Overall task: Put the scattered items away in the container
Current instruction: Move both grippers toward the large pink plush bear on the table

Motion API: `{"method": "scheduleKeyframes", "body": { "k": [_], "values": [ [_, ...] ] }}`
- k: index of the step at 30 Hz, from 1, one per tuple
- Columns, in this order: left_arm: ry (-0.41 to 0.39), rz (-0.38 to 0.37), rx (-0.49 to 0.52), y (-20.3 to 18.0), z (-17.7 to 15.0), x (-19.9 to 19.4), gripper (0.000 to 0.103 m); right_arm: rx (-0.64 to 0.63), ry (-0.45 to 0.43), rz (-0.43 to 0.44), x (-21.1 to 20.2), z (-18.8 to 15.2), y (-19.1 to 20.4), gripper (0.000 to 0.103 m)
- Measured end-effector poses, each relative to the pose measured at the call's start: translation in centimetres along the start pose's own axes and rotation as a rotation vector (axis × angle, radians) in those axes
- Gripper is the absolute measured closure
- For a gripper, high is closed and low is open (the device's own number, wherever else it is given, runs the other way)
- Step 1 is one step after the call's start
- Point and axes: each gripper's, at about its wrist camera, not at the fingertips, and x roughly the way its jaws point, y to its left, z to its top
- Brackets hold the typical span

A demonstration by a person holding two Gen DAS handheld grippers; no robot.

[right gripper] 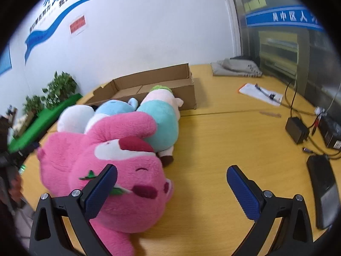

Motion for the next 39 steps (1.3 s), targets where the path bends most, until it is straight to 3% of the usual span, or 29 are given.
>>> {"method": "scheduleKeyframes", "body": {
  "k": [13, 25, 39],
  "values": [
    [0.011, -0.106, 0.020, -2.1, -0.3, 0.1, 0.000, 0.003, 0.019, -0.058, -0.5, -0.1, 2.9, 0.000],
    [0.039, -0.159, -0.016, -2.8, -0.6, 1.0, 0.000, -0.067, 0.026, -0.026, -1.4, -0.5, 5.3, 0.000],
    [0.058, -0.218, -0.012, -1.3, -0.4, 2.7, 0.000, -0.053, 0.070, -0.031, 2.5, -0.7, 5.3, 0.000]
  ]
}}
